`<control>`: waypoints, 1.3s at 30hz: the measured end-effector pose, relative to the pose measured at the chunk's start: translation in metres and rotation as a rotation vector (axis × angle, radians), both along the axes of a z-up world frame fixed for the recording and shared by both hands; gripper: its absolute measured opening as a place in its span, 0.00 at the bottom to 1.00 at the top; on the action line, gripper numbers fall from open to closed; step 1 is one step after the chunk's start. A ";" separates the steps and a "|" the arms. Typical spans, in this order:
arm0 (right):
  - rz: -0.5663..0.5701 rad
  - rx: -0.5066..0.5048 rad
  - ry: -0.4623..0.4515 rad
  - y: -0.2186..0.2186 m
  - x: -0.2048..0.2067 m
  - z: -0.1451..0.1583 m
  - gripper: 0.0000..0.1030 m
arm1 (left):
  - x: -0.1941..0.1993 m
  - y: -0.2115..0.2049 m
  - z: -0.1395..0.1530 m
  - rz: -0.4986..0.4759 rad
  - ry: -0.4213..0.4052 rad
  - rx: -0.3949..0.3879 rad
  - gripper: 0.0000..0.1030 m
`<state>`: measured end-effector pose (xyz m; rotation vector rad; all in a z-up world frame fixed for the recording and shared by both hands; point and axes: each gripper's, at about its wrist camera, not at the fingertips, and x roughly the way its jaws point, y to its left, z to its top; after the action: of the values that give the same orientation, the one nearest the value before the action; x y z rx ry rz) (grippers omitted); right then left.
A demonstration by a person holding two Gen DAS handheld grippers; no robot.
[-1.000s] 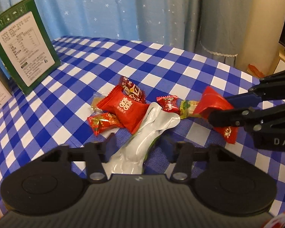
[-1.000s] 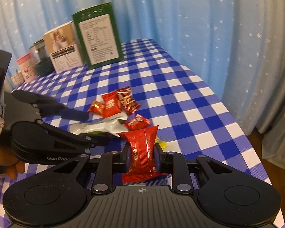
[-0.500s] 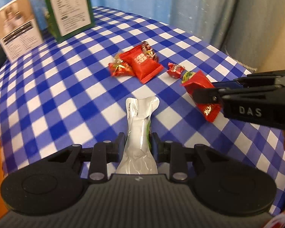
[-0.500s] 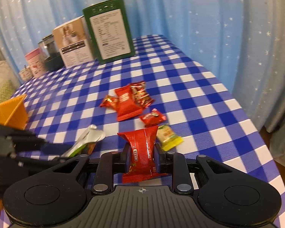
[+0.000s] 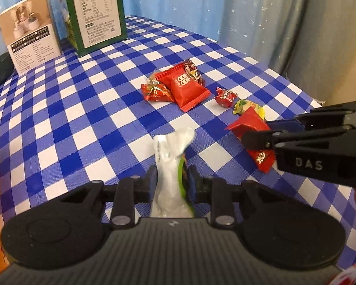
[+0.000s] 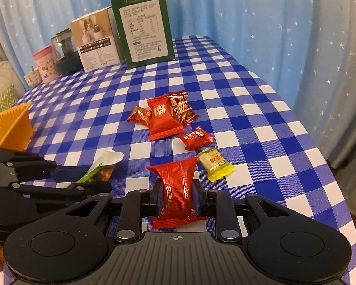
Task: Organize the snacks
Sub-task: 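Carry the red candy with the right tool while the left tool carries the white packet over the tray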
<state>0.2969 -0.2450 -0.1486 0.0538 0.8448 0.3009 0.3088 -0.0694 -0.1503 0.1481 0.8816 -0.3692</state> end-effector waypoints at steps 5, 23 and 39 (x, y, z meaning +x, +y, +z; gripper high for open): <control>0.025 -0.052 -0.008 0.008 0.000 -0.003 0.24 | -0.009 0.005 0.001 0.038 0.004 -0.013 0.23; -0.023 0.028 0.010 0.007 -0.051 0.026 0.24 | -0.081 0.030 0.049 0.204 -0.008 -0.061 0.23; 0.008 0.063 -0.023 0.040 -0.125 0.088 0.24 | -0.161 0.076 0.112 0.345 -0.052 -0.099 0.23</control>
<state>0.1715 -0.2051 -0.0608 0.1052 0.8129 0.3353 0.1483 0.0067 -0.0384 -0.0854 0.8179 -0.0862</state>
